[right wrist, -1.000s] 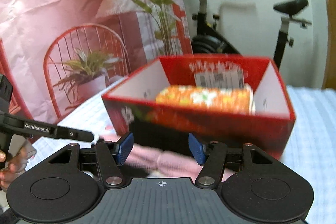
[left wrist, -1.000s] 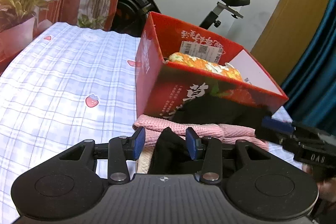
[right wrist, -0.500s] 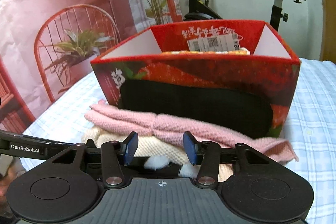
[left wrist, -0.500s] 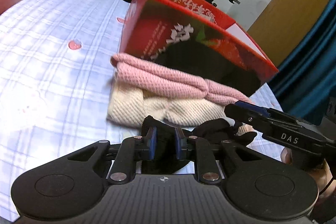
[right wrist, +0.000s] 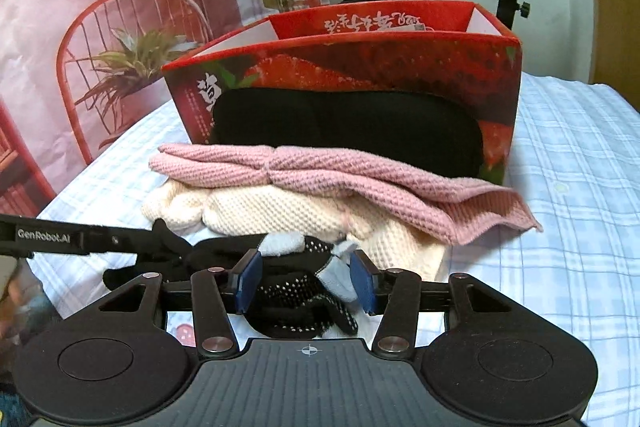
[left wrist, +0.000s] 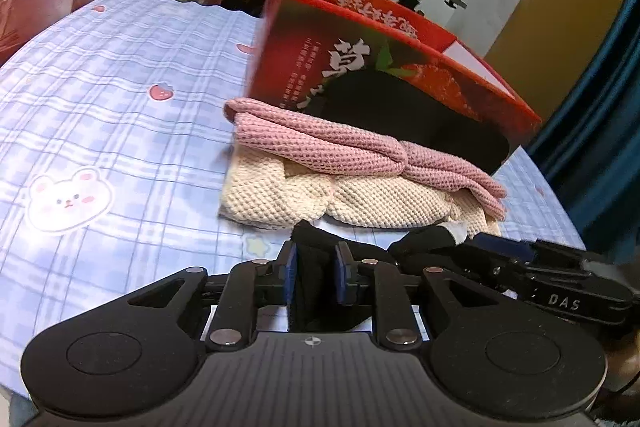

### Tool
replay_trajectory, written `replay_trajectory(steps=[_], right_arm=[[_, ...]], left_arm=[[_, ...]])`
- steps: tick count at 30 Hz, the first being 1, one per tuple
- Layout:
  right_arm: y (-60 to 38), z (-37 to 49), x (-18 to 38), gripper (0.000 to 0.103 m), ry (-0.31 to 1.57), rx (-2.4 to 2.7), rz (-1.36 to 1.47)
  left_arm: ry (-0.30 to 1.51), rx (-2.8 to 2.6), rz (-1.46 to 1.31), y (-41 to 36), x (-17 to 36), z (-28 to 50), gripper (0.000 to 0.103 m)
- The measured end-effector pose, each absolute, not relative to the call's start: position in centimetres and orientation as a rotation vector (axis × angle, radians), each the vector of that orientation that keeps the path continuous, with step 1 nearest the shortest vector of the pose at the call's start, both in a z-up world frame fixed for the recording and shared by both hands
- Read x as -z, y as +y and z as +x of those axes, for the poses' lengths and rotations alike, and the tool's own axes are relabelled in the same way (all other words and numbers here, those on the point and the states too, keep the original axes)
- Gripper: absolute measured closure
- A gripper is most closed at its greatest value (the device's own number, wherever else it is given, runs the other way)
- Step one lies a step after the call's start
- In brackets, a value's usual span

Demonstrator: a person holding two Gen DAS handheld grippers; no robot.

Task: Organize soft objects
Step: 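Lower the left tool onto the black-and-white gloves and grasp them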

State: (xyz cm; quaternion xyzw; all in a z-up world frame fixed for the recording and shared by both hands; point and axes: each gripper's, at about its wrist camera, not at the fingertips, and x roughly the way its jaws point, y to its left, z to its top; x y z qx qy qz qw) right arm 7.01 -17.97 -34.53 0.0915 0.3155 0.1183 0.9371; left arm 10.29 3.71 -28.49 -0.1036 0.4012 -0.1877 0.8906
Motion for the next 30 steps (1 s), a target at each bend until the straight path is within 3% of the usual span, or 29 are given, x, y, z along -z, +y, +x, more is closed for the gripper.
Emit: replay_trajectory(steps=[5, 7, 9, 17, 19, 30], right_arm=[[-17.8, 6.9, 34.8, 0.057, 0.653, -0.249, 0.177], [-17.6, 6.8, 35.0, 0.057, 0.657, -0.256, 0.17], [-17.5, 6.8, 35.2, 0.057, 0.665, -0.262, 0.166], [-17.3, 6.8, 35.7, 0.056, 0.675, -0.26, 0.151], [-17.2, 6.8, 35.8, 0.054, 0.675, -0.26, 0.147], [-16.8, 6.9, 35.9, 0.058, 0.669, -0.277, 0.106]], left_arm=[[0.816, 0.386, -0.226, 4.0, 27.9, 9.2, 0.081], [0.817, 0.393, -0.22, 3.9, 28.0, 8.9, 0.071], [0.833, 0.399, -0.21, 3.5, 28.3, 8.9, 0.069], [0.863, 0.372, -0.215, 3.5, 29.5, 9.1, 0.07], [0.871, 0.359, -0.234, 4.0, 29.9, 9.3, 0.076], [0.862, 0.373, -0.224, 3.8, 30.0, 9.2, 0.077]])
